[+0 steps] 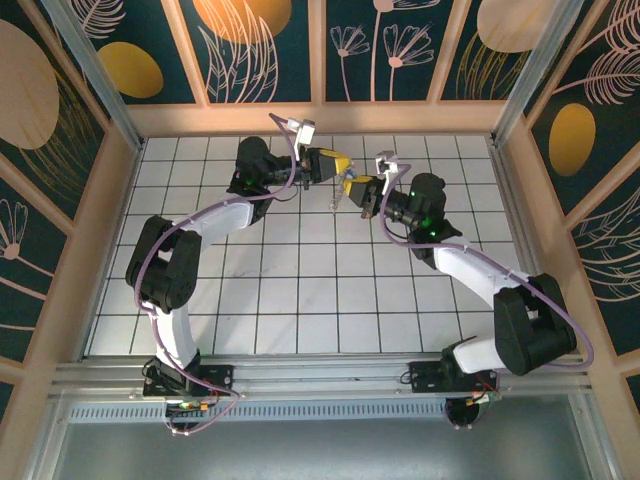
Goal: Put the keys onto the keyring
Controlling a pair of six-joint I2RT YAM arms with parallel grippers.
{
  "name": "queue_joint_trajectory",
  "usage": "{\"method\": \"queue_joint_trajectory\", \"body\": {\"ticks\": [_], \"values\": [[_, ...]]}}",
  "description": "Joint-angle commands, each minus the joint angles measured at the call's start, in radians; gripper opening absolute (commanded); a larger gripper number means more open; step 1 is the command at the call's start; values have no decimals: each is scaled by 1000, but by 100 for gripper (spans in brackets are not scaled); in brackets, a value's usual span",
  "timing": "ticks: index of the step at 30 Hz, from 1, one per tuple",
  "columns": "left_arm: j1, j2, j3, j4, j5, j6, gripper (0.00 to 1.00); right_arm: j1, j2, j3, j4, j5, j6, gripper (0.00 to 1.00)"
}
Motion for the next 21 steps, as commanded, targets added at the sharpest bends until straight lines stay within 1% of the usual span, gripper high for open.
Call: {"method": "queue_joint_trajectory", "body": {"ticks": [1, 9, 15, 18, 21], "values": [[-4, -38, -10, 88, -46, -21, 0, 15, -38, -9, -13, -15, -26, 0], [-7, -42, -46, 180, -69, -63, 0, 38, -25, 24, -47, -14, -36, 0], [-12, -41, -56, 193, -72, -66, 0, 71, 10, 81, -97, -26, -66, 0], [-14, -40, -58, 196, -72, -67, 0, 67, 17, 86, -109, -8, -78, 0], [-15, -37, -59, 197, -71, -67, 0, 62, 23, 85, -97, -19, -65, 0]]}}
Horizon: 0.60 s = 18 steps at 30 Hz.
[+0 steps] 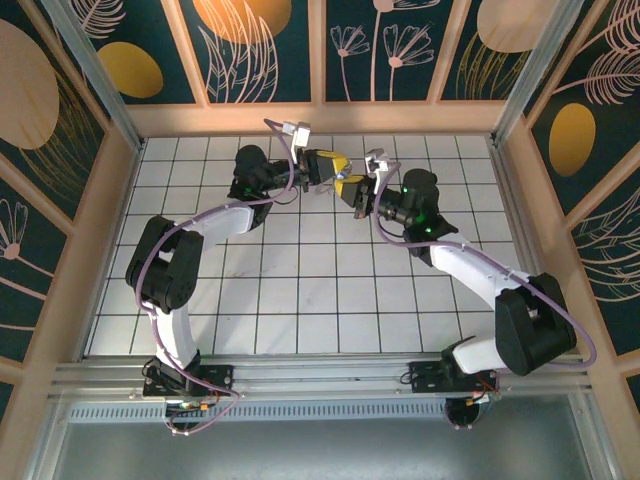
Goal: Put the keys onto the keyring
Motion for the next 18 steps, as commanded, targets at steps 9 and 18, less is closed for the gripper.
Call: {"method": "queue_joint_trajectory", "body": {"ticks": [9, 18], "values": [[-12, -32, 2, 73, -21, -13, 0, -20, -22, -20, -9, -30, -4, 8], [-13, -18, 5, 79, -21, -13, 0, -98, -176, -130, -25, -62, 24, 45]]}}
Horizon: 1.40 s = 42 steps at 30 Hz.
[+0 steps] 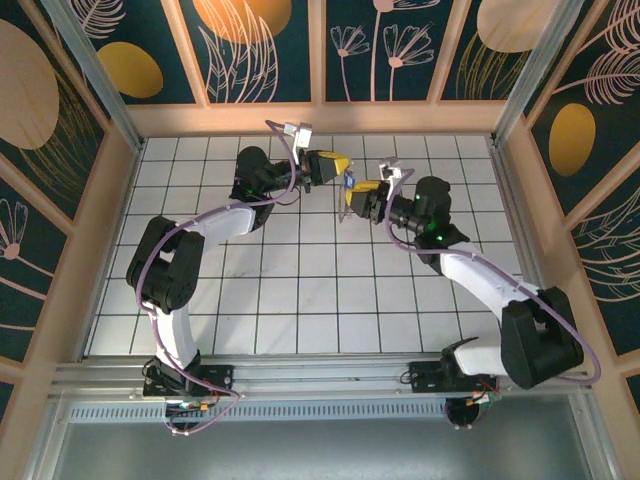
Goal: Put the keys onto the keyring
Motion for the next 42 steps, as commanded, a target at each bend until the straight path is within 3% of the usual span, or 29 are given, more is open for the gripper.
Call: {"method": "queue_joint_trajectory", "body": {"ticks": [1, 8, 23, 31, 42], "values": [[-3, -17, 10, 72, -7, -14, 0, -29, -90, -32, 3, -36, 6, 46], [-3, -17, 2, 82, -7, -21, 0, -94, -117, -16, 81, -30, 103, 47], [-3, -26, -43, 144, -114, -92, 0, -127, 82, 51, 485, -55, 513, 46], [-4, -4, -69, 277, -156, -214, 0, -128, 156, 57, 624, -100, 630, 45], [-8, 3, -75, 308, -188, -268, 0, -92, 239, 93, 712, -108, 683, 41]]}}
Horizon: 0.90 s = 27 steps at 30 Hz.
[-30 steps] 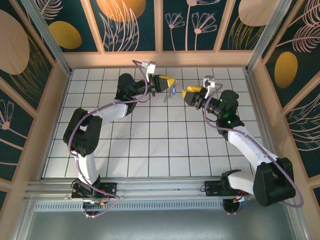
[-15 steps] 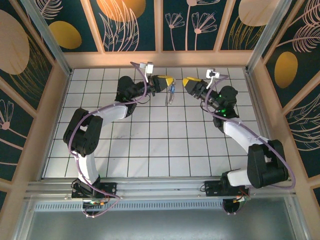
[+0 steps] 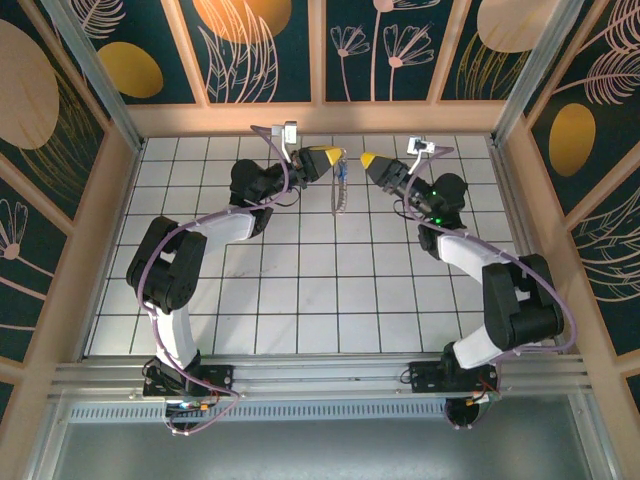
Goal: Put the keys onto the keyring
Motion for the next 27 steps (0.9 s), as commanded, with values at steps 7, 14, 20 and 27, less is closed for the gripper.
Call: {"method": "queue_joint_trajectory", "body": {"ticks": [7, 14, 20, 27], "values": [[-10, 7, 0, 73, -21, -26, 0, 42, 30, 73, 92, -20, 20, 41], [-14, 13, 4, 74, -20, -27, 0, 69, 66, 108, 92, -25, 20, 40], [-14, 18, 4, 73, -17, -27, 0, 78, 84, 117, 99, -21, 21, 36], [-14, 22, 6, 72, -15, -23, 0, 82, 95, 127, 104, -31, 26, 30]]}}
